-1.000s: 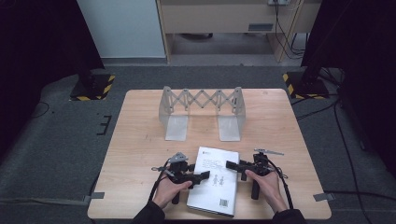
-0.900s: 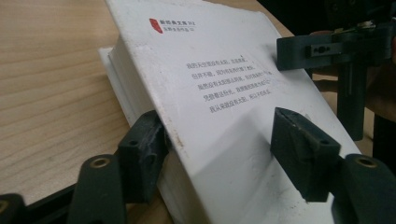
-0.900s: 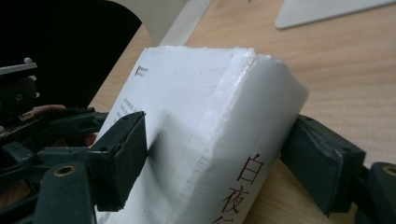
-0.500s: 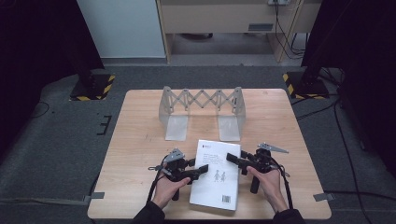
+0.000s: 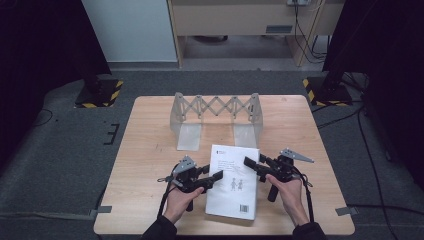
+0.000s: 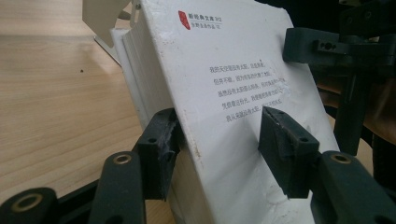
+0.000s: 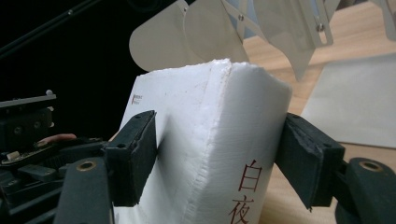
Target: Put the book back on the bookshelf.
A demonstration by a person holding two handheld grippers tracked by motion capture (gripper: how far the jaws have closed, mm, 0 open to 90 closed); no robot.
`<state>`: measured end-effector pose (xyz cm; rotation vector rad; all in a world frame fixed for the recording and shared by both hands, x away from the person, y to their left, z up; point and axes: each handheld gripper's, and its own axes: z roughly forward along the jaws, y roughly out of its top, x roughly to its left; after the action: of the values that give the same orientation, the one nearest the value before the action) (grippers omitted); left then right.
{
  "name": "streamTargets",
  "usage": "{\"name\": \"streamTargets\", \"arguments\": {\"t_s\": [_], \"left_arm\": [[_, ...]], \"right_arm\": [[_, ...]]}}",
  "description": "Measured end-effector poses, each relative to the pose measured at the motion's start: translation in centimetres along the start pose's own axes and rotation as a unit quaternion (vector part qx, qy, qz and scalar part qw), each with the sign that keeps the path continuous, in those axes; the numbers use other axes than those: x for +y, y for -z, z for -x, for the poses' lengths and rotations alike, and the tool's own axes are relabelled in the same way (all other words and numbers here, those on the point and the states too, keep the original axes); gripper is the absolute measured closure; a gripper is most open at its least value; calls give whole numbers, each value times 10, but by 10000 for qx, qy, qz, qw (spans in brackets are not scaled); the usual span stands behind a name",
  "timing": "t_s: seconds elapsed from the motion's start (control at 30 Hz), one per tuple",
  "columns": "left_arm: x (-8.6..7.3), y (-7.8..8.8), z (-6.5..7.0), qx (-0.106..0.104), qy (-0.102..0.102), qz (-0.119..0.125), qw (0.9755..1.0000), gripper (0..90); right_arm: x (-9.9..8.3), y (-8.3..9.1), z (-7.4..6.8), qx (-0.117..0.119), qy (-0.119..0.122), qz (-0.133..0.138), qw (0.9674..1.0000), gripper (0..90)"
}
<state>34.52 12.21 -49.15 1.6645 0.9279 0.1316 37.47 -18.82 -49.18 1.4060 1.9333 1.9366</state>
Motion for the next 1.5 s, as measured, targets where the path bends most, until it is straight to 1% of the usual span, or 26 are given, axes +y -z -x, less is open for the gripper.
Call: {"name": "streamTargets", "arguments": {"t_s": [0.1, 0.17, 0.2, 0.3, 0.47, 0.5, 0.57, 0.63, 0.67, 0.73, 0.8, 0.87, 0.93, 1.03, 1.07, 1.13, 1.2, 1.23, 1.27, 1.3, 1.37, 1.5], "left_arm": [[5, 0, 1, 1, -33, 91, 10000, 476], [9, 0, 3, 25, -85, 136, 9999, 480], [10, 0, 4, 42, -129, 185, 9997, 485], [13, 0, 5, 73, -181, 241, 9995, 514], [16, -1, 6, 95, -154, 321, 9993, 524], [17, -1, 6, 92, -146, 361, 9992, 524], [20, 1, 6, 79, -138, 443, 9989, 528], [24, 3, 7, 98, -152, 507, 9986, 536], [25, 4, 8, 99, -177, 543, 9983, 543], [25, 5, 9, 77, -233, 539, 9982, 545], [24, 5, 11, 9, -263, 593, 9979, 546], [22, 4, 14, -34, -334, 635, 9974, 536], [20, 3, 14, -153, -272, 684, 9972, 522], [18, 3, 14, -215, -219, 710, 9970, 502], [18, 4, 13, -219, -230, 703, 9970, 500], [16, 4, 11, -259, -170, 607, 9977, 490], [13, 3, 7, -215, -140, 527, 9983, 461], [11, 2, 5, -232, -70, 495, 9985, 440], [10, 1, 2, -257, 26, 518, 9983, 411], [10, 0, 1, -276, 91, 467, 9985, 408], [9, 0, 0, -225, 56, 419, 9989, 398], [13, 2, 2, -77, -75, 336, 9994, 436]], "right_arm": [[6, 1, -3, 47, 67, 136, 9999, 342], [10, 2, -5, 81, 112, 195, 9997, 348], [11, 3, -6, 88, 172, 230, 9995, 351], [15, 6, -6, 136, 232, 320, 9991, 363], [18, 8, -8, 182, 279, 516, 9981, 387], [19, 9, -9, 209, 263, 559, 9979, 395], [22, 9, -13, 275, 309, 702, 9967, 408], [24, 10, -16, 328, 332, 762, 9960, 412], [25, 10, -16, 347, 377, 753, 9958, 411], [25, 11, -16, 394, 401, 733, 9957, 410], [25, 13, -14, 421, 401, 715, 9957, 407], [24, 17, -11, 434, 434, 668, 9959, 402], [23, 22, -7, 466, 439, 640, 9959, 400], [21, 27, -5, 550, 510, 613, 9953, 408], [21, 28, -5, 583, 542, 579, 9951, 411], [20, 28, -4, 604, 561, 529, 9952, 414], [19, 27, -4, 654, 575, 482, 9950, 416], [18, 27, -5, 672, 583, 447, 9950, 417], [18, 26, -6, 673, 598, 426, 9950, 418], [18, 25, -6, 659, 602, 409, 9952, 417], [17, 23, -5, 642, 572, 385, 9956, 418], [17, 20, -5, 586, 548, 377, 9961, 419]]}}
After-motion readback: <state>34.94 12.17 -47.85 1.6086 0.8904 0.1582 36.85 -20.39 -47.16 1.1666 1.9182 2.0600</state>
